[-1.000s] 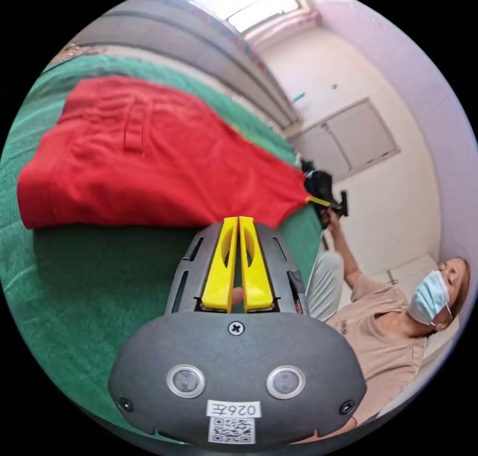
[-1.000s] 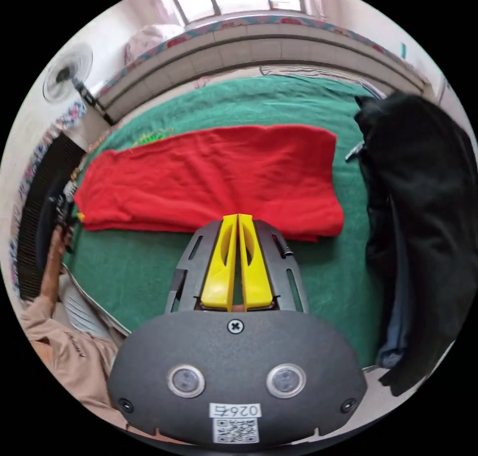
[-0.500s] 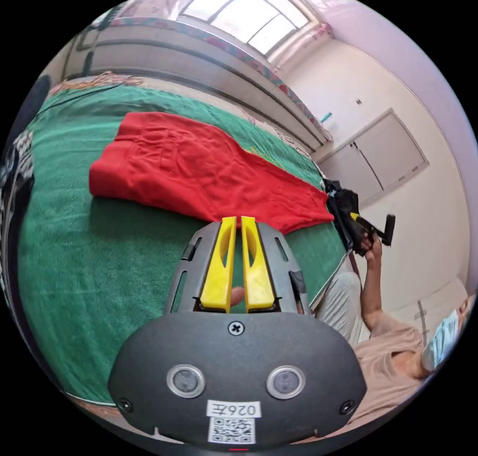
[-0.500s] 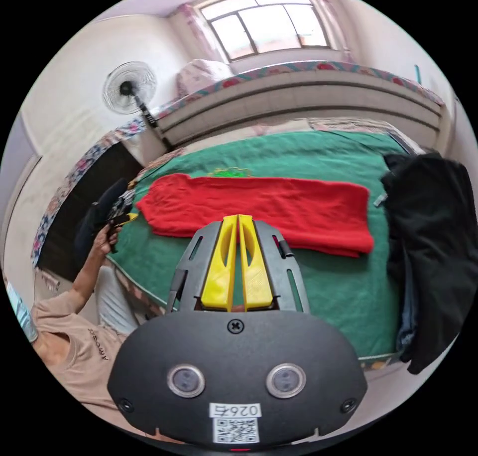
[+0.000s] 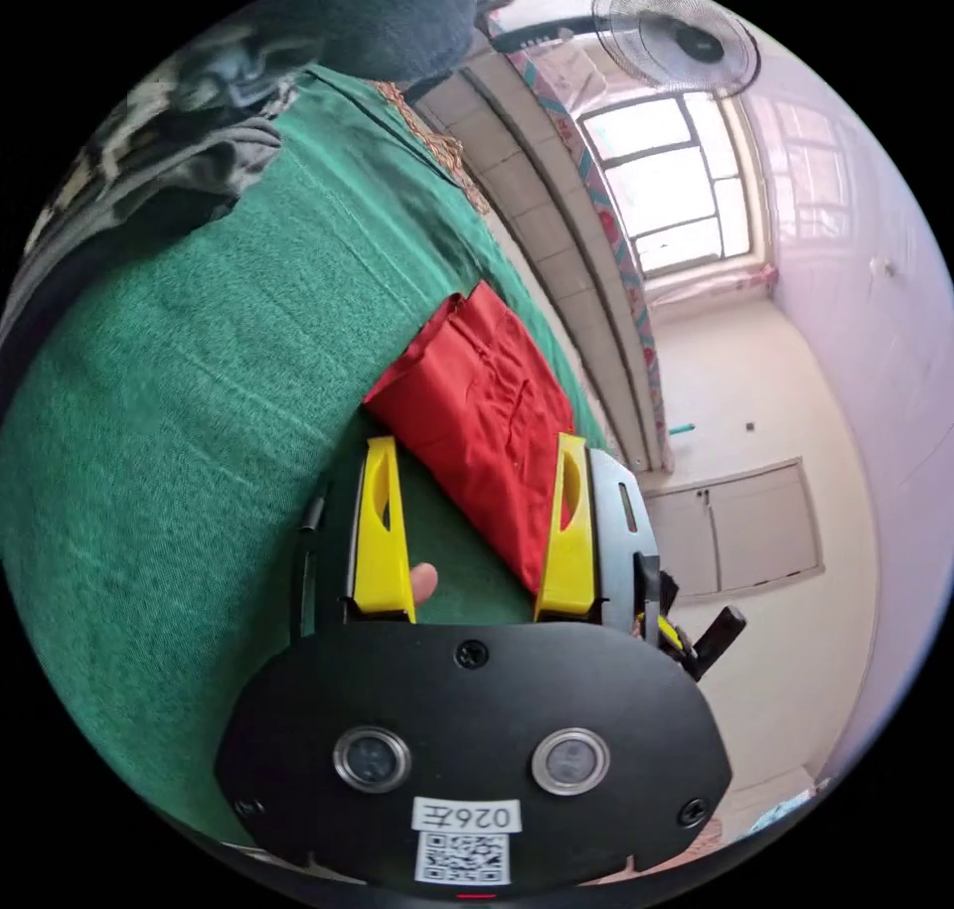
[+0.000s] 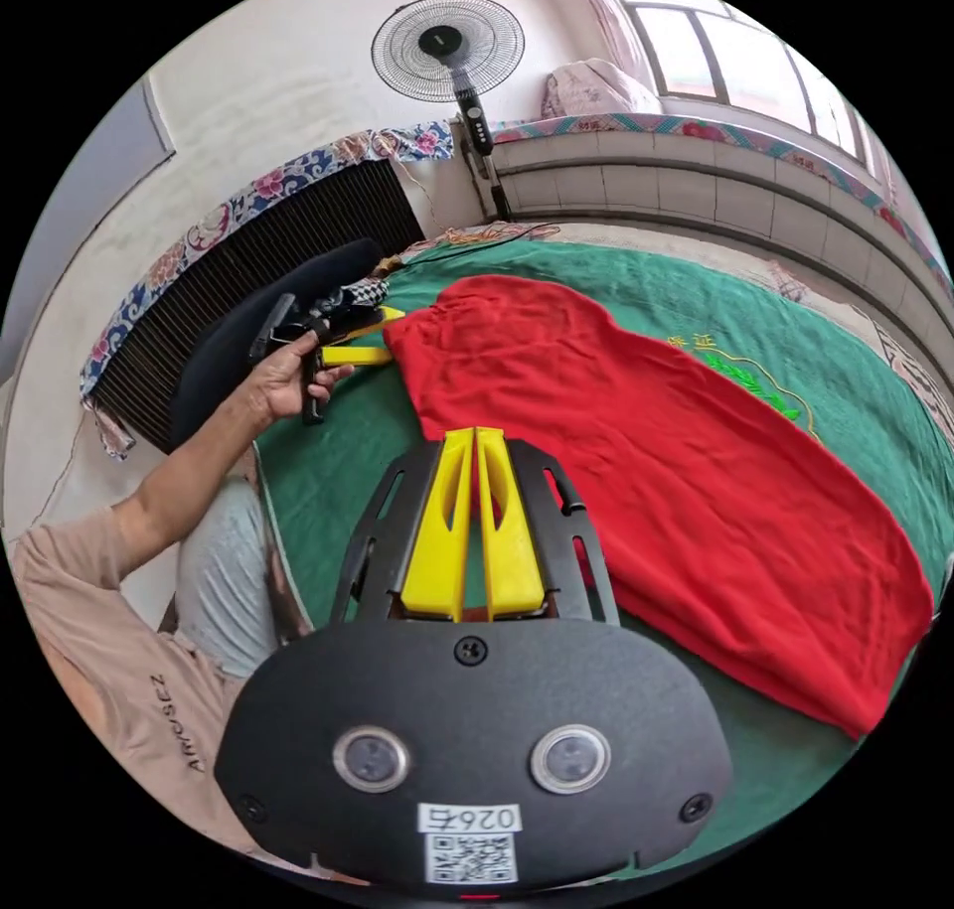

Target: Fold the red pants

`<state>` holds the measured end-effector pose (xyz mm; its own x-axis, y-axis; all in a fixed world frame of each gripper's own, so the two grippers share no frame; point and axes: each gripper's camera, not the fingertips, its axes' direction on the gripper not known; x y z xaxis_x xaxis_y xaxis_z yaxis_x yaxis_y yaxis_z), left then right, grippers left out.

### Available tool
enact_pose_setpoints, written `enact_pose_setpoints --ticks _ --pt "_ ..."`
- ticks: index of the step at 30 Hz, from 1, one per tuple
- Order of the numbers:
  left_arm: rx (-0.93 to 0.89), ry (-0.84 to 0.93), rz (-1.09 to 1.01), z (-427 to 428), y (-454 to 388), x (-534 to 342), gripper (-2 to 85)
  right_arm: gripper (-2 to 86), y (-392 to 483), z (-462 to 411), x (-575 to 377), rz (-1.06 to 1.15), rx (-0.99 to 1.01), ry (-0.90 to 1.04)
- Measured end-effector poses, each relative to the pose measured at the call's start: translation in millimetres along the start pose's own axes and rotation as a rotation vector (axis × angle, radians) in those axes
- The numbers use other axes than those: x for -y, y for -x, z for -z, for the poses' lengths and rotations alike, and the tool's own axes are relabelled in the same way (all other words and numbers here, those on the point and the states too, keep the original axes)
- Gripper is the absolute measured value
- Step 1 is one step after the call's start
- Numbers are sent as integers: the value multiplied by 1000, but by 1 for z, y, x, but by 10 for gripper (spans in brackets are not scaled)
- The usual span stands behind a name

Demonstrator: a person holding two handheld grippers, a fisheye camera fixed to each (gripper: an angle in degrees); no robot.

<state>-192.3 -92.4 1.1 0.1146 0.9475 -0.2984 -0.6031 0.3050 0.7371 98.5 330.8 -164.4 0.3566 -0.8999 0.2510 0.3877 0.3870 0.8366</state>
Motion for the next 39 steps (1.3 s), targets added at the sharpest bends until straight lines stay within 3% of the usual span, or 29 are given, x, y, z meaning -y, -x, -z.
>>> enact_pose_setpoints --ticks 4,11,17,22,26,30,34,39 --pt "-47 -35 33 17 20 0 59 -9 -4 -53 1 6 11 119" --pt "-111 -86 177 25 57 -21 69 -9 -17 -8 19 -13 3 181" --pt "-258 -227 216 40 48 -73 71 -9 -76 80 41 -180 165 96" --pt "-234 -225 -19 24 -34 -112 3 -10 -122 132 53 -238 91 61" --pt "-298 -142 -214 -14 -100 -133 -8 -9 -169 197 71 -317 208 -2" --pt "-269 -3 -490 -83 -190 -173 -10 -9 -215 278 83 -384 81 -51" --pt "-154 181 -790 -177 -279 -237 -10 -9 -296 387 61 -594 10 -175" --pt "-131 324 -955 -285 -349 -309 -8 -6 -378 511 14 -866 -5 -401"
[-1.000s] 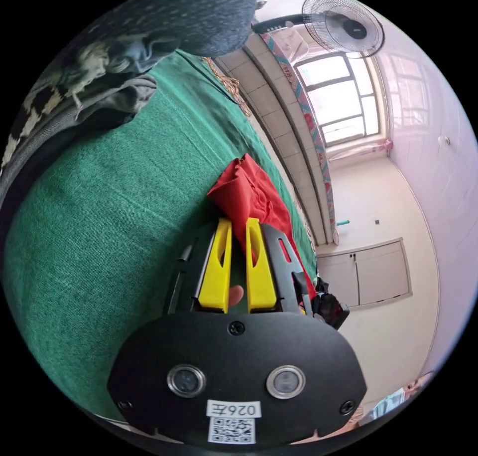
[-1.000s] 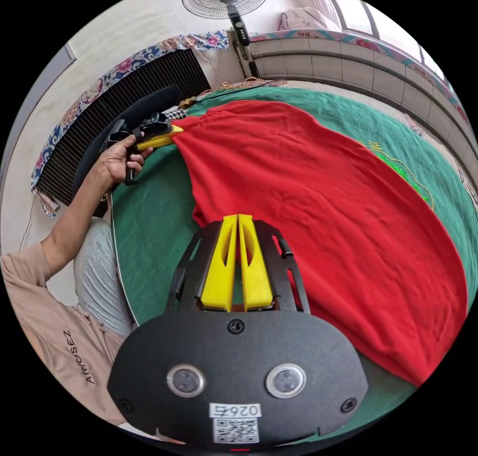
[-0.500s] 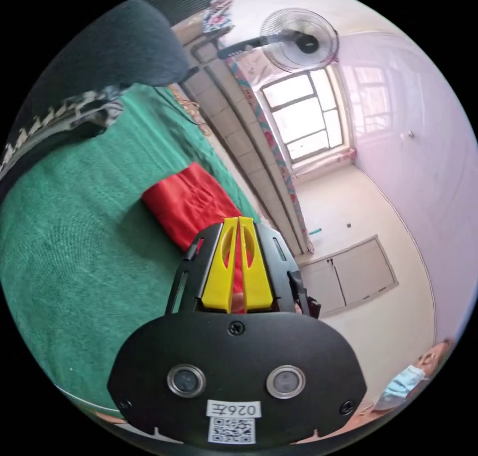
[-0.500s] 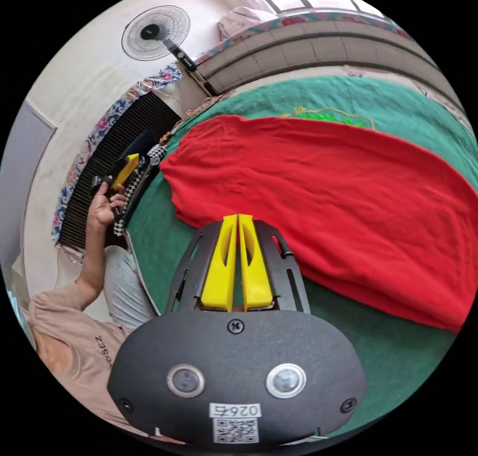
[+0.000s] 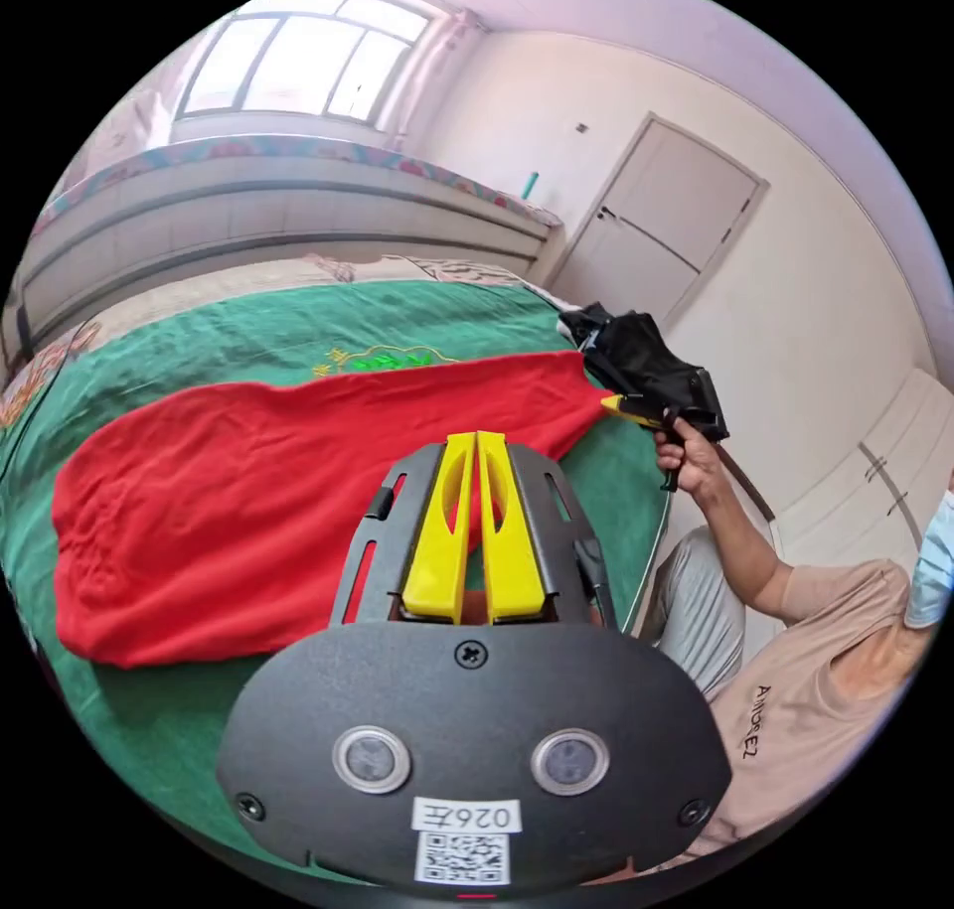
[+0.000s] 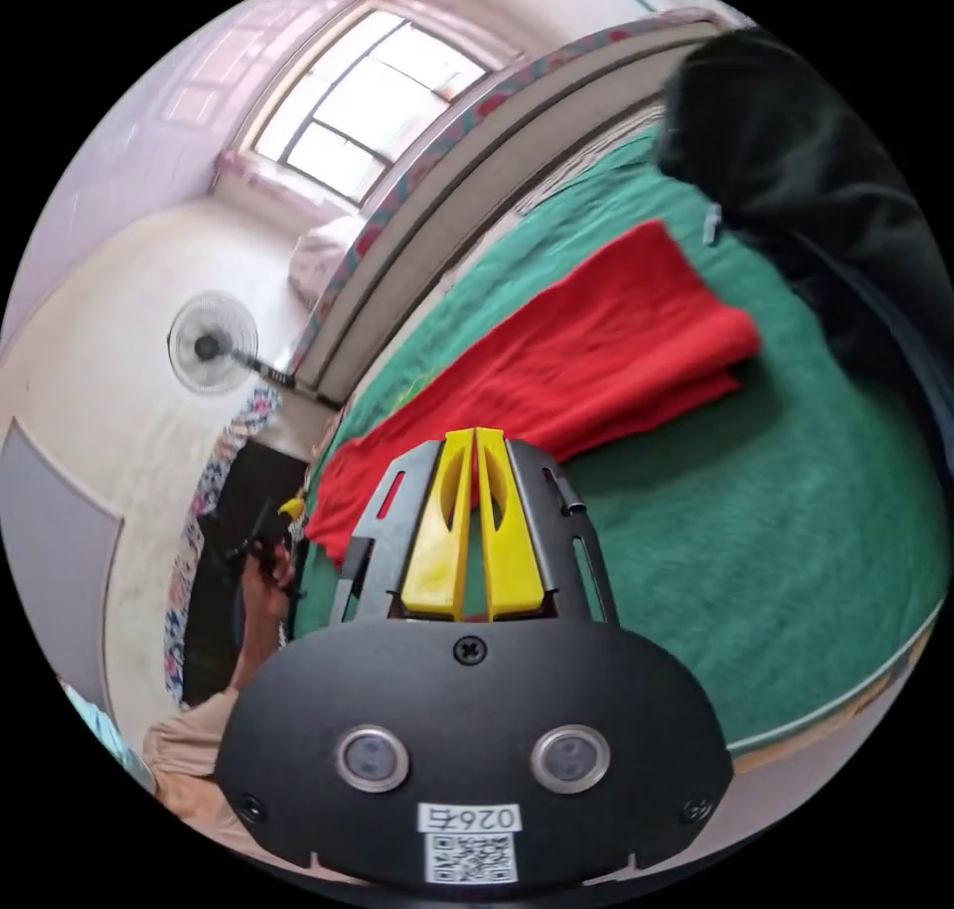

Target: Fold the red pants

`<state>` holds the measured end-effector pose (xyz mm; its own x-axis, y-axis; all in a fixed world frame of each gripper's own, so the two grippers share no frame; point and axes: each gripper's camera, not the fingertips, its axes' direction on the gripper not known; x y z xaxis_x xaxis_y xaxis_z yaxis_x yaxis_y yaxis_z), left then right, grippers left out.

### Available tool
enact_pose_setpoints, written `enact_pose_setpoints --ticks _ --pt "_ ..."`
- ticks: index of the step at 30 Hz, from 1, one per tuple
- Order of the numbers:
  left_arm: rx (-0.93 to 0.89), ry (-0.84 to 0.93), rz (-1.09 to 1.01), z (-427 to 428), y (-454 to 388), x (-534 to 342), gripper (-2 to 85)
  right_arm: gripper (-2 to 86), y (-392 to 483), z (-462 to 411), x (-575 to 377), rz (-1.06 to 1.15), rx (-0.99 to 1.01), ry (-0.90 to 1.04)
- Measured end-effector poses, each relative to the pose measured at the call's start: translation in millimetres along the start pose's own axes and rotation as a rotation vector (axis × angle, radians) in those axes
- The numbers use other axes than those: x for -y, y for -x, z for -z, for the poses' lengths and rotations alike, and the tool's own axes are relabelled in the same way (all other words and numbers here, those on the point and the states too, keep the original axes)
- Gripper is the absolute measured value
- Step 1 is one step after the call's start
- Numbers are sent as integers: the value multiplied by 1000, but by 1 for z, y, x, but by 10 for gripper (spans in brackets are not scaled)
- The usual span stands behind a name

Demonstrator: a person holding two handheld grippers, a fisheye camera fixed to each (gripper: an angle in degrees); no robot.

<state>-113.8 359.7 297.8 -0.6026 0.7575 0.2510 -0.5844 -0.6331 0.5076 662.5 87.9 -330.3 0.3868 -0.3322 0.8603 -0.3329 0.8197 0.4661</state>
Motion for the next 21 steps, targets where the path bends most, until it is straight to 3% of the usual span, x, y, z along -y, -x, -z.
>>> enact_pose_setpoints --ticks 4,8,14,21 --pt "-51 -54 -114 -82 -49 56 15 23 -39 82 43 -206 -74 -202" --pt "-82 -59 -228 -168 -84 121 91 86 -55 94 84 -323 -18 -148" --pt "-53 126 -352 -347 -121 203 131 92 -38 108 137 -292 -19 -63" --pt "-134 321 -419 -533 -151 252 170 89 -45 127 186 -359 109 -116"
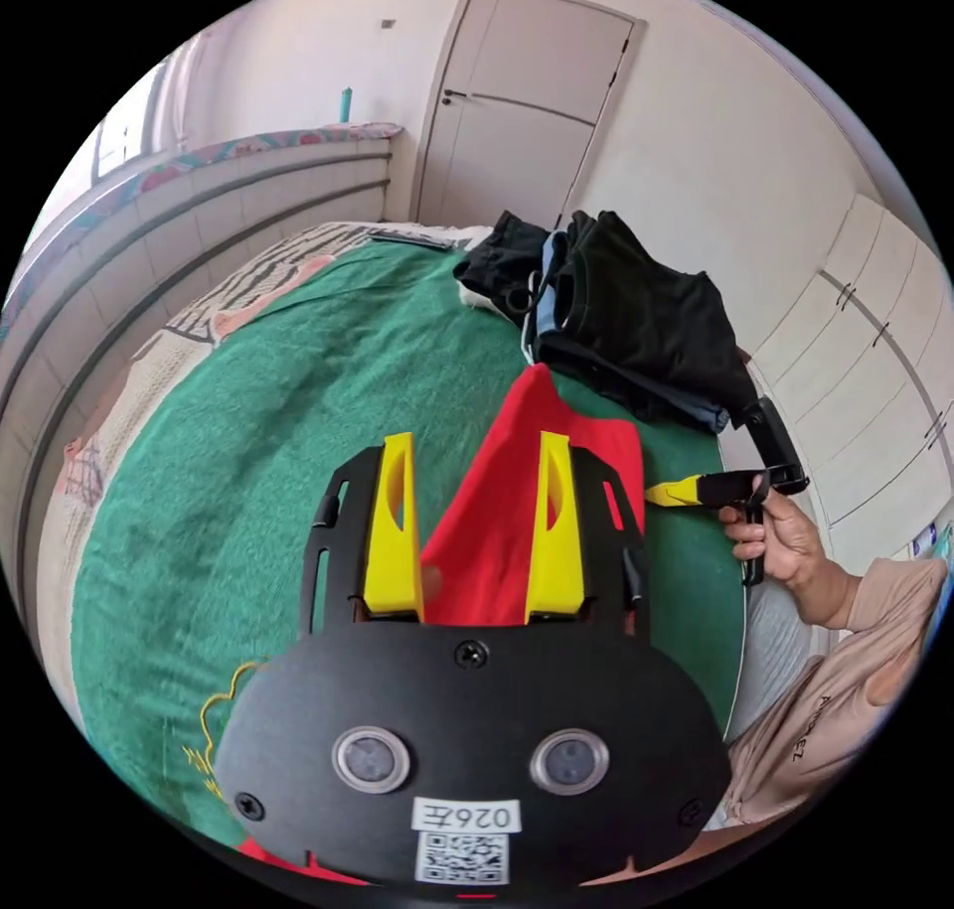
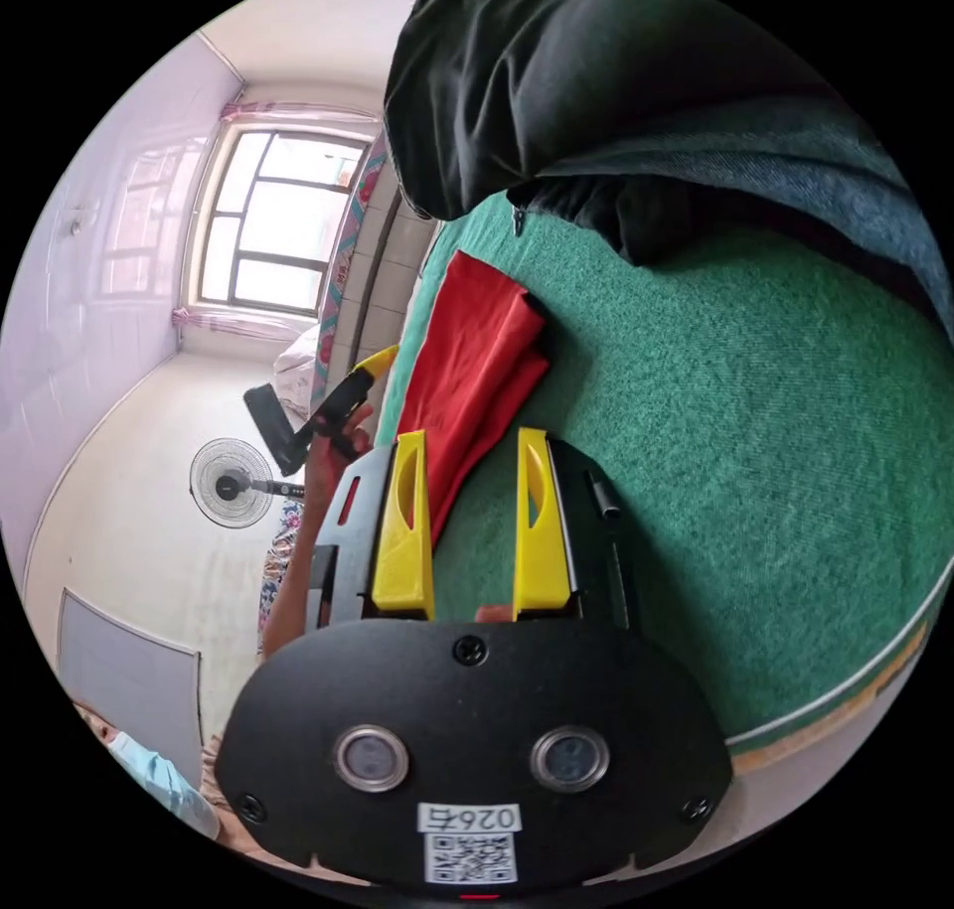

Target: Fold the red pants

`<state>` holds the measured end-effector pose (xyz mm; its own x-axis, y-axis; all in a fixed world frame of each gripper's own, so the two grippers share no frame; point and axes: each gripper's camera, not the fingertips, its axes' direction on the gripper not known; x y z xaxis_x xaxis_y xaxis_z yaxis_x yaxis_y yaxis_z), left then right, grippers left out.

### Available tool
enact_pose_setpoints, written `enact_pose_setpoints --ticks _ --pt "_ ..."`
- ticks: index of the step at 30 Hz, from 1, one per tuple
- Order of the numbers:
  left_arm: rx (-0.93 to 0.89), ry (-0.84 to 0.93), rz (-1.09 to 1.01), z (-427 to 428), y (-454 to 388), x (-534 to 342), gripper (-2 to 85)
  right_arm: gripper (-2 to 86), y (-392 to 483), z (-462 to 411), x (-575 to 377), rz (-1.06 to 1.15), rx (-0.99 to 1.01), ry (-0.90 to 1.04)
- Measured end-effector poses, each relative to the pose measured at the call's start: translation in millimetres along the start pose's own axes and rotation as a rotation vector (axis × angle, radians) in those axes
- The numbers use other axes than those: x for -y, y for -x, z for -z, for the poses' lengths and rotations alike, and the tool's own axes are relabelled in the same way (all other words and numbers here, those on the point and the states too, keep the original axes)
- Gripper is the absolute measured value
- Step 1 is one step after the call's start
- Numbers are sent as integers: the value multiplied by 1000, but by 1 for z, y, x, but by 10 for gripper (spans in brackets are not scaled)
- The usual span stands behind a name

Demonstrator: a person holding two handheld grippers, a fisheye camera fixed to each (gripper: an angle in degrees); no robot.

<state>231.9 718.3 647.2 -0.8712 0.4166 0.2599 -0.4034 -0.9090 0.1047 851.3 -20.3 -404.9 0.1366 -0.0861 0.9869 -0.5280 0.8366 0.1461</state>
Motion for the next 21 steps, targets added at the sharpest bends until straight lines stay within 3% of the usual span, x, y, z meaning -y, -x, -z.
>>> enact_pose_setpoints --ticks 5,7,9,12,16,21 --pt "-121 172 -48 -94 7 45 180 89 19 0 26 0 41 -17" --pt "-31 249 -61 -129 5 55 163 84 23 -1 32 -8 56 -24" --pt "-6 250 -103 -138 4 59 115 77 24 -3 38 -16 79 -18" --pt "-159 288 -28 -161 25 64 33 57 19 -3 41 -52 102 -16" --pt "-226 243 29 -174 49 55 31 61 19 11 25 -59 120 -24" --pt "-208 233 56 -195 62 41 52 80 36 12 8 33 -16 -91"
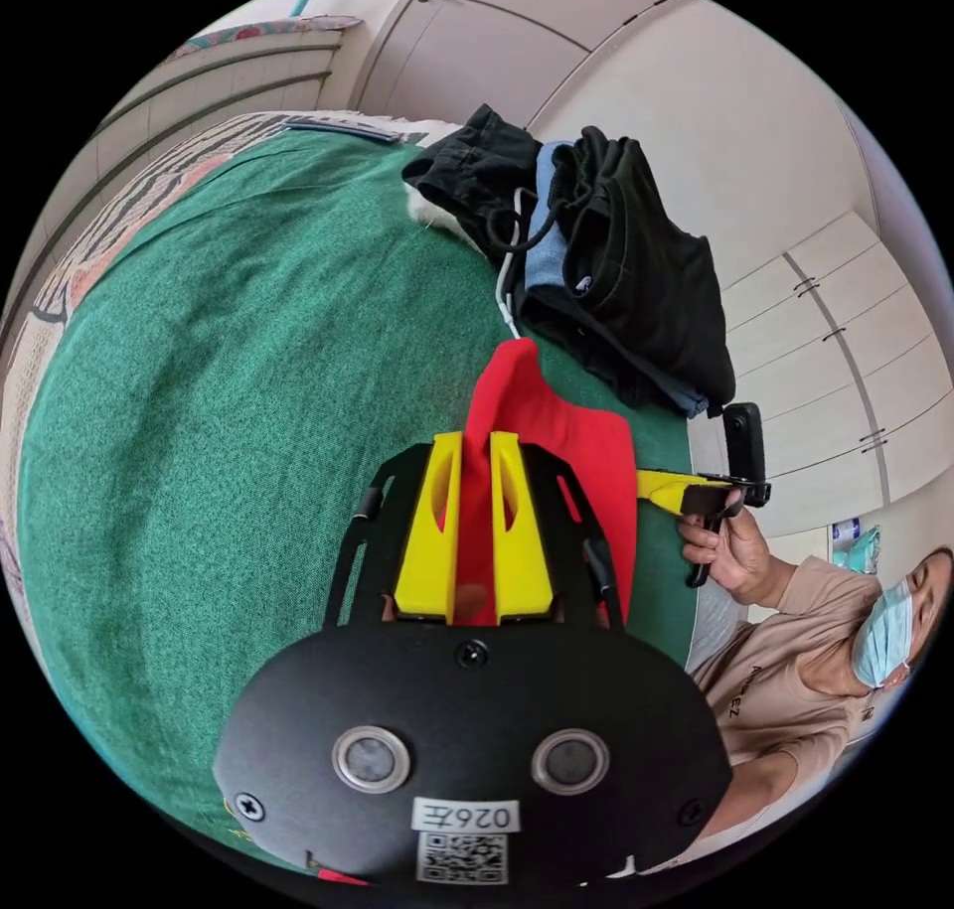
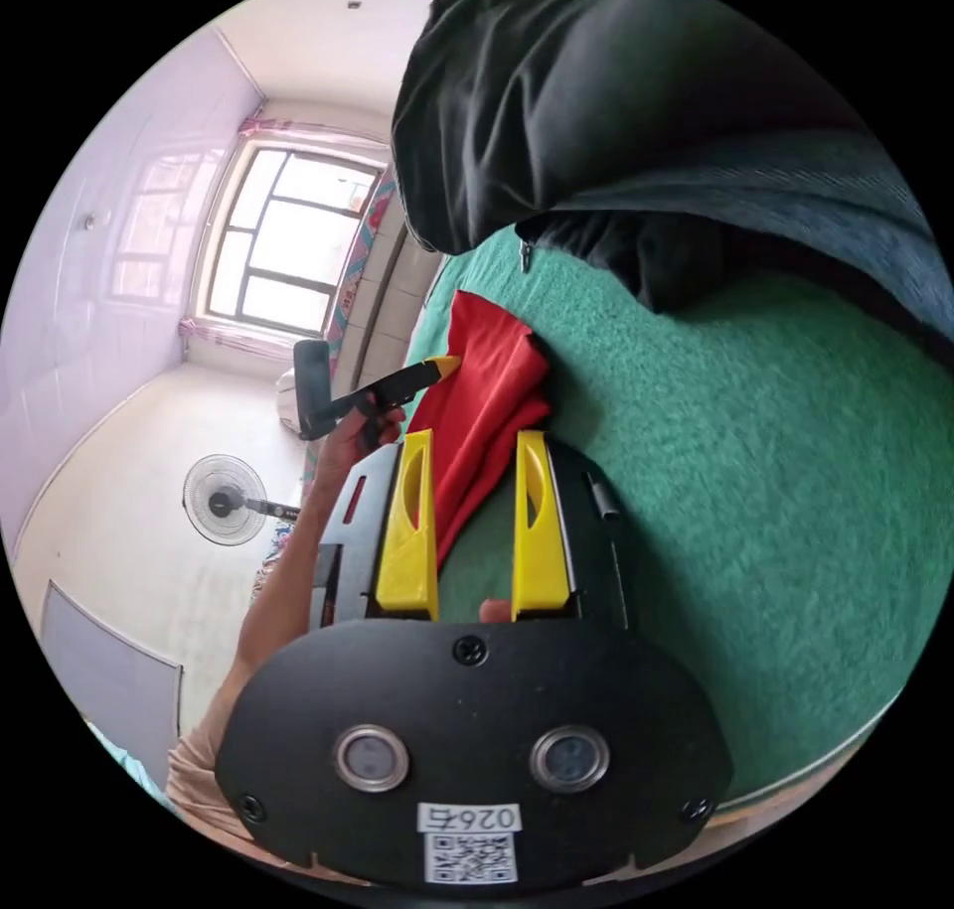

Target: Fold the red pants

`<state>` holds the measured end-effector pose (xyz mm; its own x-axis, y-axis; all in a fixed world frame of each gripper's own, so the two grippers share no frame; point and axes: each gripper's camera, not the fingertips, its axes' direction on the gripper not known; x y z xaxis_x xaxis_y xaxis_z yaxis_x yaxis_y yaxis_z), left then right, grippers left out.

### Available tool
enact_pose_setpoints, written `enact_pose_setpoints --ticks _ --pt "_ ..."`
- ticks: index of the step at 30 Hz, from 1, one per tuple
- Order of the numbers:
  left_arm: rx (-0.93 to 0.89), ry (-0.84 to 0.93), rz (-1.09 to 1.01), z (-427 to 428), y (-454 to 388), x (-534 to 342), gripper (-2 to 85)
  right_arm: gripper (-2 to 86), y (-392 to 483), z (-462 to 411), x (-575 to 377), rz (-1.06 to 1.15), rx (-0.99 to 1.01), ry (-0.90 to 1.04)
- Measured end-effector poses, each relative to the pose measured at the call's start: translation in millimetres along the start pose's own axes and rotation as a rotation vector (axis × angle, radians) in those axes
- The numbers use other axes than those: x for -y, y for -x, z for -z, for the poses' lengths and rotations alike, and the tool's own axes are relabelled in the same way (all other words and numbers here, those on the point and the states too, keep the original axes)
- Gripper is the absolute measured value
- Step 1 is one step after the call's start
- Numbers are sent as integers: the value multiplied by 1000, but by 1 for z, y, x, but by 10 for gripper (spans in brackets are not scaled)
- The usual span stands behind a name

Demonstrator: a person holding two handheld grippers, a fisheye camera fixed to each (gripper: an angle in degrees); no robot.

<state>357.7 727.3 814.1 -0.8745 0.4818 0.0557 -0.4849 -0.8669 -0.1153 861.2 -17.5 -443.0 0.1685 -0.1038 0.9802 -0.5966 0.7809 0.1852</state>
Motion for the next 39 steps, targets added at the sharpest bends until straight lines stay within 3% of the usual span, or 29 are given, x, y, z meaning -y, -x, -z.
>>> enact_pose_setpoints --ticks 4,7,16,20,26,31,39 --pt "15 20 -6 -2 8 -2 33 37 3 -23 -13 28 -70 21" --pt "9 32 -49 5 5 -2 16 -4 -12 -12 -41 -1 -2 7" --pt "-49 51 -275 57 -36 -13 5 -14 -33 52 -153 113 70 -59" --pt "-55 2 -326 104 -35 -47 4 -15 -5 52 -229 262 129 -91" --pt "-113 -171 -353 215 2 -162 5 -15 59 5 -355 597 149 -36" --pt "-77 -296 -240 286 63 -313 6 -15 85 -79 -455 781 165 106" --pt "-118 -344 51 301 180 -508 20 -2 52 -257 -607 946 87 473"
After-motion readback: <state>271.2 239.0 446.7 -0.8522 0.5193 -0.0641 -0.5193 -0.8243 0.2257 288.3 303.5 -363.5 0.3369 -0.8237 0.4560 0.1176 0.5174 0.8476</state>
